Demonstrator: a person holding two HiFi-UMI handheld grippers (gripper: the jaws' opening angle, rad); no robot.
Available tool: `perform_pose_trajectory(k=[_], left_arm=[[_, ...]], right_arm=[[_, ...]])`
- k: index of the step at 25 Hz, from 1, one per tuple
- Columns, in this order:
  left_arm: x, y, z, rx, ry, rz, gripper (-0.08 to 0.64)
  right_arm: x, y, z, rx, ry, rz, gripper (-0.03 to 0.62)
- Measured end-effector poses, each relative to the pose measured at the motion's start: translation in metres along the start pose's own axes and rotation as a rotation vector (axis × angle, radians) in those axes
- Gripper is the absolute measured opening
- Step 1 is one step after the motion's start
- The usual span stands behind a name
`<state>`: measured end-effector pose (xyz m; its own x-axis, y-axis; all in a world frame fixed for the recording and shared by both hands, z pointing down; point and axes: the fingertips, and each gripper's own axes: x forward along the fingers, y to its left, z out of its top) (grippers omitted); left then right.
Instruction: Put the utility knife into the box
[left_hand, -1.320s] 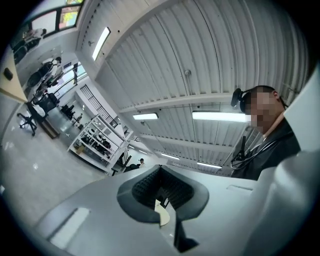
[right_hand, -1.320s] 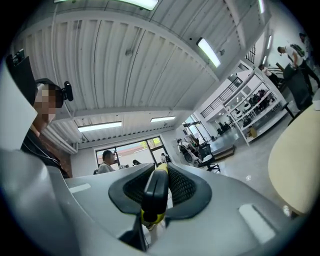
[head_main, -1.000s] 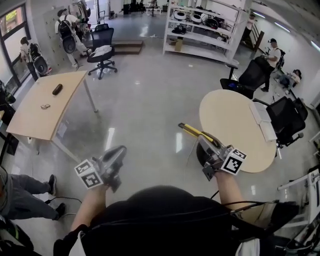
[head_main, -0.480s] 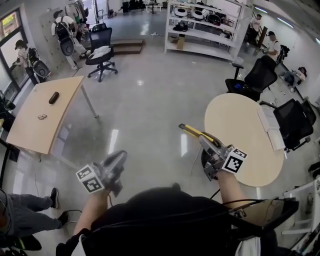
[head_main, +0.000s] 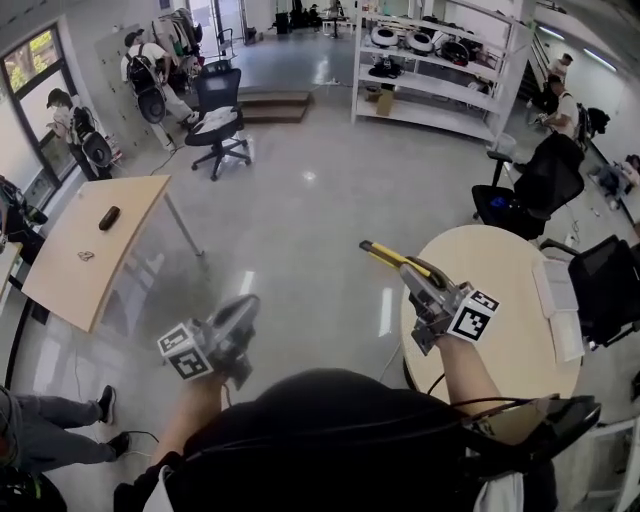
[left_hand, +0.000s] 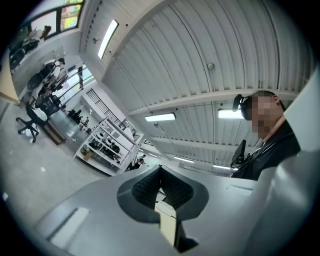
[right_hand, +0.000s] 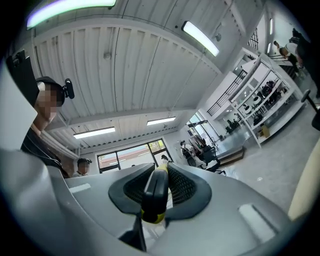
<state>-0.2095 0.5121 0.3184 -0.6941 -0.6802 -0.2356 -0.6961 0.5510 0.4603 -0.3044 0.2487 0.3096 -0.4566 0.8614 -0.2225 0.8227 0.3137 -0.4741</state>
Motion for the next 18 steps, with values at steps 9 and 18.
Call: perform_pose_trajectory(k=[9,18], left_arm=[[0.108,0.052,-0.020,-0.040,0.073,-0.044,0.000],[0.207,0.161,-0.016,-0.105,0.143,-0.219,0.000]], right_arm=[[-0.020,-0.103,0.035,0.032,-0.030,-0.083,0.092],[0.008,-0.191,0.064,-0.022,-0.085,-0.263,0.092]])
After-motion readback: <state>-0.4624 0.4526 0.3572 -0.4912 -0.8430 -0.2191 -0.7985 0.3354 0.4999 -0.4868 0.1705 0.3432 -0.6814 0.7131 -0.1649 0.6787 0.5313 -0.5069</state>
